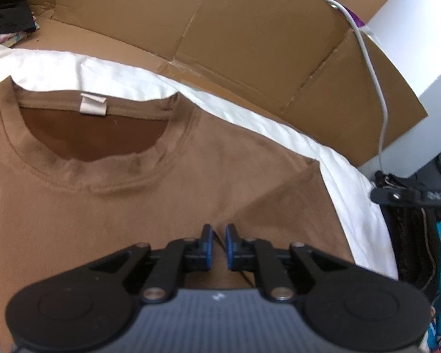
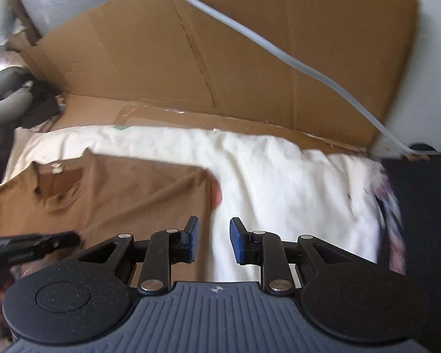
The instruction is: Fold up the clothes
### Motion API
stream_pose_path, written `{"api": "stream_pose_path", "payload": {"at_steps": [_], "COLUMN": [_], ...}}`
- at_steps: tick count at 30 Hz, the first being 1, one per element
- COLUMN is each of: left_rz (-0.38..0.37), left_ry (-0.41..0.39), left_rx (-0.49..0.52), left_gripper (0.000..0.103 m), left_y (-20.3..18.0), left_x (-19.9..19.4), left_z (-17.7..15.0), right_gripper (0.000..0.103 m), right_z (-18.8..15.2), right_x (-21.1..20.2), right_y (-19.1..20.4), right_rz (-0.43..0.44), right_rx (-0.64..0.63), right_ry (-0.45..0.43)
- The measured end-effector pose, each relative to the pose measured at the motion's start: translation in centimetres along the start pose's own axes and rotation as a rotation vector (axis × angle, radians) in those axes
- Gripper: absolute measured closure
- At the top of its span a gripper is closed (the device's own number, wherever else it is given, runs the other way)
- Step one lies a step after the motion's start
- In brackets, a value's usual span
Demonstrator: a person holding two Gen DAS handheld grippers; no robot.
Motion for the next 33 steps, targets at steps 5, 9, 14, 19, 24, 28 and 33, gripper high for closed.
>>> {"api": "stream_pose_path", "payload": {"at_steps": [5, 9, 14, 19, 24, 28, 33], "left_rz": [-0.034, -0.083, -0.112, -0.118, -0.137, -0.169, -0.159], "left_ry": [0.085, 0.153, 0.192, 0.25, 0.292, 0.386, 0.407], "left_rx": [0.012, 0.009, -0.021, -0.041, -0.074, -0.188, -0.278], "left_gripper": [0.093, 0.091, 0.087, 0.082, 0.071, 0.071, 0.065], "left_y": [-1.9, -3.5, -5.6, -7.0, -8.3, -8.7, -8.5], "left_x": [-1.3, -2.5, -3.1, -2.8, -2.4, -1.5, -0.5], "left_z": [-2.5, -4.3, -5.7, -7.1, -8.5, -10.2, -11.0], "right_gripper": [0.074, 0.074, 0.074, 0.073, 0.073, 0.073, 0.068], "right_z": [-3.6, -6.4, -8.8, -9.5, -12.3, -13.9, -14.6], "right_x": [-3.6, -4.5, -4.1, -4.7, -4.2, -3.6, -3.1], "right_y": [1.5, 1.9, 2.0, 2.0, 1.4, 1.5, 0.7], "right_rz": [-0.041, -0.016, -0.009, 0.025, 0.05, 0.063, 0.061], "right_rx": [-0.109, -0.072, -0.07, -0.063, -0.027, -0.026, 0.023], "right_ry": [-0.022, -0.089, -0.044, -0.051, -0.007, 0.018, 0.001]}}
Point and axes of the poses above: each gripper's, at about its wrist camera, not at the fingertips, and x roughly the way its jaws point, y to its left, z to its top, the point moved 10 cm from there along x, roughly the way its jaws point, and after that the axes turned 9 degrees about z, right-handed, at the moved point
